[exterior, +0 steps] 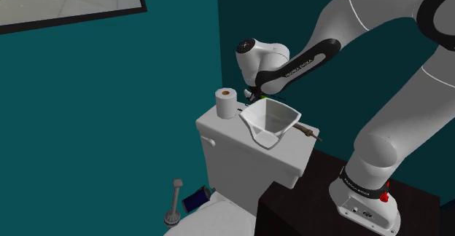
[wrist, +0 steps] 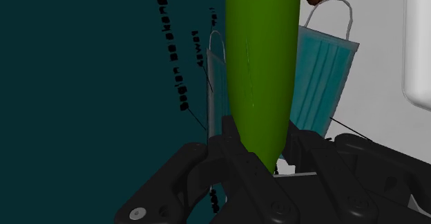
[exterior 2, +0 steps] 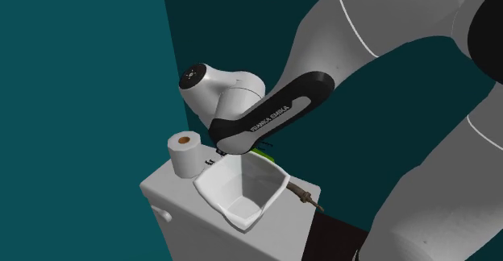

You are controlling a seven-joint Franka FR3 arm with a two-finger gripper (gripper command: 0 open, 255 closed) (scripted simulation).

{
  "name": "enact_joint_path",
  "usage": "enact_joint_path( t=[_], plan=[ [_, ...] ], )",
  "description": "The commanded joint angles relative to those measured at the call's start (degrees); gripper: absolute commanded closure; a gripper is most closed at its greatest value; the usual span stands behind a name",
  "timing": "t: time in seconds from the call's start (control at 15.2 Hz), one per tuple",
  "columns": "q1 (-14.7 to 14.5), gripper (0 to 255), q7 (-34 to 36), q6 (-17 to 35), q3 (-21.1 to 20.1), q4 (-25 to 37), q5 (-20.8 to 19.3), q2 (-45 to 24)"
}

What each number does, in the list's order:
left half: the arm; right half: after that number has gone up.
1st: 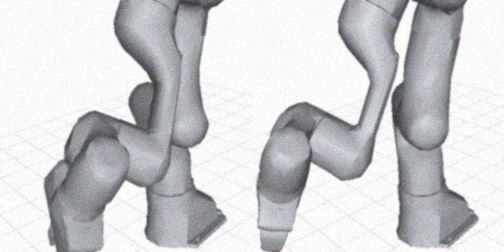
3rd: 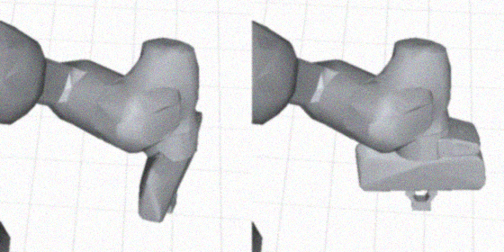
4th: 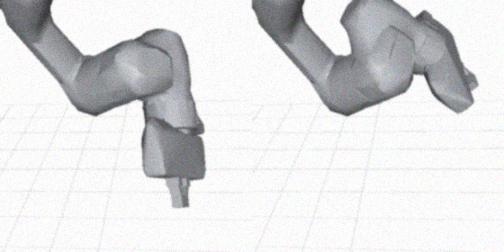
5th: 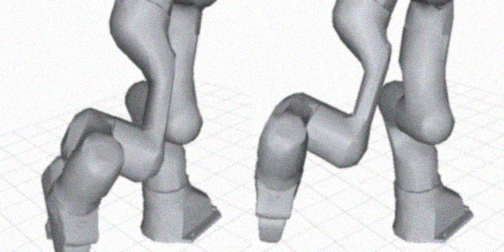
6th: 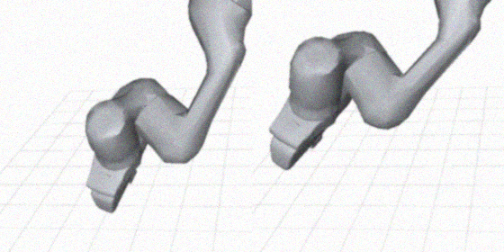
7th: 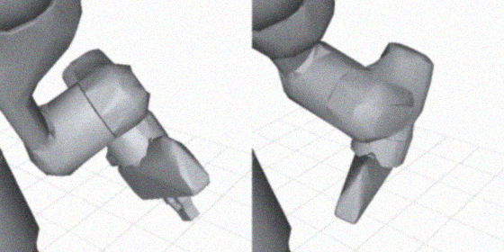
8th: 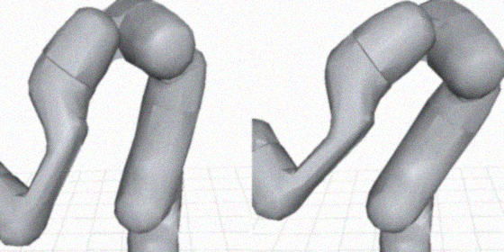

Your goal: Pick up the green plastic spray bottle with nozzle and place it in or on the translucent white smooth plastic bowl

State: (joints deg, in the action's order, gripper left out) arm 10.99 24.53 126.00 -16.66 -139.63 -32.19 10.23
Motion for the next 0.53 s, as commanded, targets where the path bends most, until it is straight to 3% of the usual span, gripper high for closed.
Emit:
enact_joint_path(
  t=[0.0, 0.46],
  plan=[
    [-0.09, 255, -0.57, -0.61, 0.05, 0.29, 0.44, 0.48],
    [-0.66, 255, -4.26, -5.07, 0.38, 2.72, 3.12, 3.54]
  ],
)
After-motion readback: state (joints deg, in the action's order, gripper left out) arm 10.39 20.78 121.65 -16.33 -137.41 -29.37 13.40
